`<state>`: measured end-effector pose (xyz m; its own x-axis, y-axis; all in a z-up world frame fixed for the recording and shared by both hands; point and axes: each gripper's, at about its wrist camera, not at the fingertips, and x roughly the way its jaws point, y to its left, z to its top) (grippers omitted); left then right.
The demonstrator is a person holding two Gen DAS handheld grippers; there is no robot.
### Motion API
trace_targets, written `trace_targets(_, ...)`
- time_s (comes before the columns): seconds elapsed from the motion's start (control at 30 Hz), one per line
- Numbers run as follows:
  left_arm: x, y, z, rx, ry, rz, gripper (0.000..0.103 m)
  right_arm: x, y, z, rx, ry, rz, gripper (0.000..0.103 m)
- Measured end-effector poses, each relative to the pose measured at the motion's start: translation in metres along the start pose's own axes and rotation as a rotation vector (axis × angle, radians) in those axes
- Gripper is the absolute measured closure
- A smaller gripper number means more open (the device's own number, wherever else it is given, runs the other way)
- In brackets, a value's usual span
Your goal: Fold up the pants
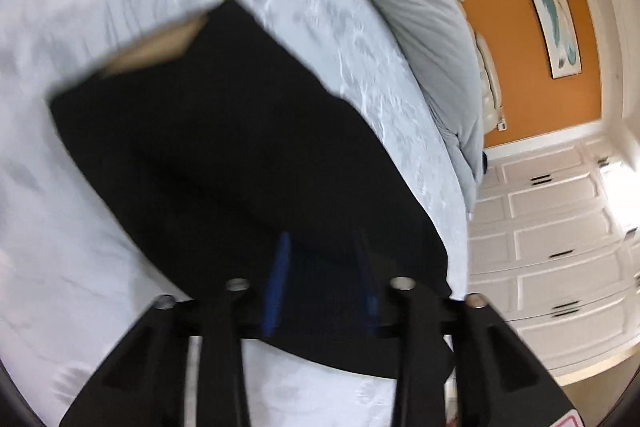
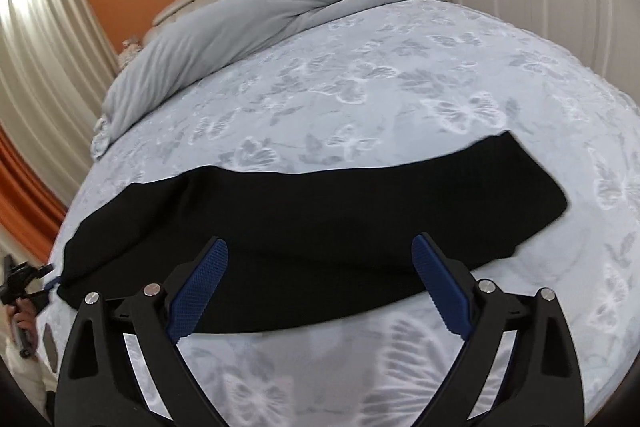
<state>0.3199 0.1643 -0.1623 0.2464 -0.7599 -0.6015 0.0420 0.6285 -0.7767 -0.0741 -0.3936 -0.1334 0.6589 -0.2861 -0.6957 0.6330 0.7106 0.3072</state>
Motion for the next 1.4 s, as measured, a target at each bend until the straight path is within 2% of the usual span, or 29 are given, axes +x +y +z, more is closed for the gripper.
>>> trace_targets(0.07,0.014,-0.003,-0.002,-0.013,0.022,0.010,0.058,0.003,0.016,-0.003,-0.044,-0.003,0.001,0.012)
trace_targets(0.13,0.026,-0.004,0.001,-0.067,0.035,-0.003,0.051,0.007,0.027,-0.006,-0.083,0.001,-0.008,0.012)
trace_targets(0.2,0.036,0.000,0.002,-0.127,0.037,0.005,0.040,0.012,0.034,-0.008,-0.103,0.015,-0.008,0.012)
trace_targets(0.27,0.046,0.012,0.004,-0.206,0.046,0.033,0.040,0.015,0.038,-0.009,-0.109,0.023,-0.005,0.012)
trace_targets(0.33,0.057,0.015,0.001,-0.262,0.065,0.017,0.040,0.017,0.038,-0.008,-0.104,0.025,-0.006,0.012)
trace_targets(0.4,0.063,0.015,0.004,-0.268,0.055,0.013,0.046,0.017,0.035,-0.006,-0.089,0.018,-0.005,0.012)
trace_targets(0.43,0.068,0.012,0.009,-0.243,0.043,-0.008,0.059,0.017,0.032,-0.004,-0.076,0.012,-0.008,0.012)
trace_targets(0.47,0.068,0.010,0.012,-0.220,0.032,-0.014,0.101,0.018,0.028,-0.002,-0.061,0.007,-0.015,0.012)
trace_targets(0.57,0.042,-0.004,0.012,-0.193,-0.038,-0.106,0.101,0.015,0.009,0.002,-0.007,-0.009,-0.061,0.012)
trace_targets(0.63,0.013,-0.020,0.008,-0.125,-0.071,-0.161,0.101,0.006,-0.008,0.004,0.045,-0.028,-0.068,0.012)
trace_targets(0.67,-0.008,-0.029,0.003,-0.057,-0.093,-0.148,0.101,0.000,-0.017,0.005,0.070,-0.041,-0.067,0.012)
trace_targets(0.73,-0.024,-0.027,-0.001,-0.035,-0.103,-0.116,0.101,-0.008,-0.034,0.008,0.104,-0.052,-0.088,0.012)
trace_targets(0.83,-0.028,0.003,0.002,-0.118,-0.066,-0.025,0.101,-0.009,-0.060,0.007,0.202,-0.021,-0.095,0.012)
trace_targets(0.93,-0.015,0.020,0.004,-0.139,-0.024,0.056,0.101,-0.004,-0.079,0.004,0.344,0.020,-0.019,0.012)
trace_targets(1.13,-0.001,-0.002,0.011,-0.125,-0.046,0.105,0.100,0.032,-0.076,0.011,0.479,0.096,0.089,0.012)
trace_targets(1.2,0.002,-0.005,0.010,-0.131,-0.048,0.110,0.100,0.047,-0.064,0.020,0.459,0.105,0.096,0.012)
trace_targets(1.23,0.012,-0.014,0.015,-0.134,-0.051,0.116,0.100,0.056,-0.055,0.028,0.421,0.101,0.070,0.012)
trace_targets(1.33,0.004,0.004,0.011,-0.125,-0.058,0.140,0.100,0.087,-0.029,0.045,0.321,0.128,0.025,0.013)
trace_targets(1.4,0.006,0.004,0.012,-0.113,-0.055,0.153,0.100,0.117,-0.019,0.043,0.306,0.216,0.001,0.028)
